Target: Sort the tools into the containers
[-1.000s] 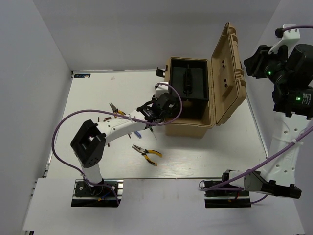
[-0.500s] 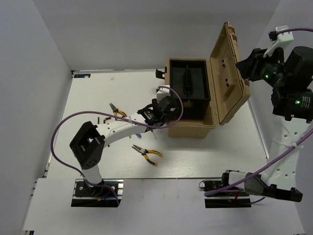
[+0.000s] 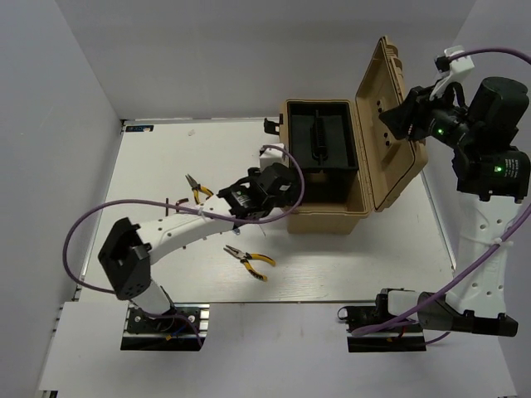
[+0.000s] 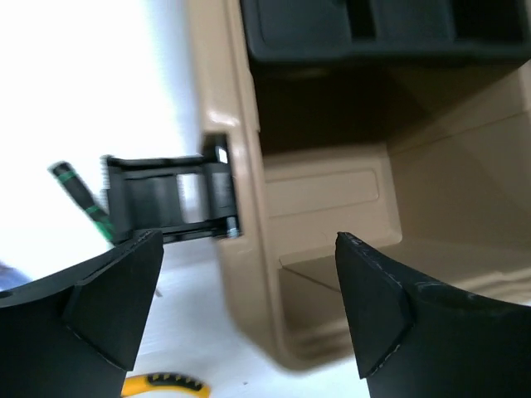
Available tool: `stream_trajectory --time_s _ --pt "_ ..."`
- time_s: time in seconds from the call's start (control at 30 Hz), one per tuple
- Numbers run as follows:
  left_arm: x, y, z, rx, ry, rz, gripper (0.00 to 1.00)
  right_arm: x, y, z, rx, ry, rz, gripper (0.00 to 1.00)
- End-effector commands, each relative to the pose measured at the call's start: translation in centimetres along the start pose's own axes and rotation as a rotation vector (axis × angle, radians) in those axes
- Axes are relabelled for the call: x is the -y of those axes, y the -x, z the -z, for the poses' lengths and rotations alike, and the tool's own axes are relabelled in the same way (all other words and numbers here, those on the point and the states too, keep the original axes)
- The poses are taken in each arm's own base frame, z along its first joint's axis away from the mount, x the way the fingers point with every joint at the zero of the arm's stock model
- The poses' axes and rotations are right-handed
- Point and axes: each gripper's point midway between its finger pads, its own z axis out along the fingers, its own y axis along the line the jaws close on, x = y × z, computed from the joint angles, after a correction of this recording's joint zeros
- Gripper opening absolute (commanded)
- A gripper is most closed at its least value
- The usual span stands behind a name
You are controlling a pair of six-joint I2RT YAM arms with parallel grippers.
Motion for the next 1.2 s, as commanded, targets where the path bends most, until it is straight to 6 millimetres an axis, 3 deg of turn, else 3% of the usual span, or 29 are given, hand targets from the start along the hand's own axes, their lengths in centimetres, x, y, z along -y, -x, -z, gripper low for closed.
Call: stream_trajectory --time_s 0.0,0.07,0.1,0.17,0.2,0.27,0.3,0.37,0.43,0.47,0.5,0.57,0.6,0.67,0.7,0.73,0.8,0.83,0.87,0.9,0.93,0.97,1.07,1.1,1.13,1.17 --pt "-1.5 4.5 4.0 0.115 0.022 0.028 0.95 -1.9 0.2 -0.1 0.002 0.091 0.022 0.47" --pt "-2.1 6.2 6.2 0.164 0.014 0.03 0.95 -2.3 -0.1 -0.5 -0.008 0.118 0.011 0.47" --pt "-2.6 6.6 6.8 0.182 0.018 0.01 0.95 -4.3 -0.6 -1.2 -0.027 0.205 0.005 0.49" --pt "-3.5 6.9 8.0 0.2 0.018 -0.001 0.96 -5.3 -1.0 -1.7 -0.045 0.247 -0.005 0.49" --pt "-3.9 7.8 9.5 0.234 0.006 0.012 0.97 -6.3 -1.5 -2.7 -0.069 0.287 -0.013 0.49" --pt "-5.4 7.3 10.2 0.24 0.035 0.0 0.99 -6.4 -2.0 -3.7 -0.093 0.267 -0.002 0.49" --pt "-6.1 7.3 10.7 0.247 0.048 -0.01 0.99 -7.9 -3.0 -5.1 -0.13 0.309 0.003 0.49" --pt "-8.0 7.2 12.0 0.271 0.089 -0.006 1.0 -7.8 -4.4 -6.8 -0.171 0.281 0.03 0.49" --pt "-10.0 6.0 12.6 0.262 0.139 -0.013 1.0 -9.3 -6.3 -8.6 -0.226 0.27 0.067 0.49" --pt "-11.0 6.5 13.8 0.296 0.155 0.024 1.0 -9.6 -7.7 -9.7 -0.263 0.274 0.096 0.49" --pt "-11.8 6.3 14.2 0.304 0.169 0.037 1.0 -12.0 -8.8 -10.3 -0.291 0.302 0.138 0.49" --pt "-13.6 5.4 14.7 0.313 0.215 0.061 1.0 -12.8 -11.4 -12.3 -0.358 0.275 0.206 0.49" --pt "-14.2 5.4 15.4 0.329 0.22 0.086 1.0 -15.4 -12.7 -12.6 -0.378 0.295 0.292 0.49" --pt "-15.8 4.6 15.8 0.33 0.277 0.118 1.0 -16.6 -15.3 -14.7 -0.428 0.214 0.404 0.49" --pt "-16.5 4.1 15.9 0.328 0.3 0.131 1.0 -18.4 -16.6 -14.6 -0.447 0.23 0.451 0.49" --pt "-17.7 3.0 16.0 0.305 0.351 0.113 1.0 -18.1 -18.2 -15.9 -0.483 0.164 0.496 0.5" --pt "-18.6 2.2 16.2 0.296 0.379 0.148 1.0 -21.3 -20.7 -15.8 -0.516 0.217 0.512 0.57" --pt "-19.2 1.9 16.8 0.287 0.388 0.151 1.0 -22.4 -22.0 -15.8 -0.544 0.267 0.495 0.7" --pt "-19.7 1.4 16.9 0.282 0.406 0.146 1.0 -23.3 -22.7 -15.7 -0.551 0.284 0.474 0.9" --pt "-19.9 1.3 17.2 0.283 0.407 0.17 1.0 -23.3 -24.9 -15.4 -0.598 0.299 0.472 0.9" --pt "-20.4 0.9 17.5 0.273 0.417 0.166 1.0 -24.1 -25.8 -15.4 -0.611 0.332 0.456 0.9" --pt "-20.8 0.8 18.0 0.279 0.412 0.181 0.88 -24.0 -27.5 -15.6 -0.64 0.327 0.459 0.9" --pt "-21.3 0.4 18.6 0.285 0.389 0.193 0.49 -24.0 -31.0 -16.0 -0.689 0.32 0.48 0.67" --pt "-21.4 0.5 19.1 0.297 0.36 0.2 0.26 -24.2 -31.3 -16.2 -0.683 0.322 0.485 0.33" --pt "-21.3 0.5 19.3 0.3 0.343 0.204 0.19 -24.3 -32.0 -16.4 -0.697 0.322 0.494 0.18" --pt "-21.5 0.3 19.3 0.302 0.341 0.206 0.16 -24.5 -33.0 -16.7 -0.719 0.324 0.496 0.1"
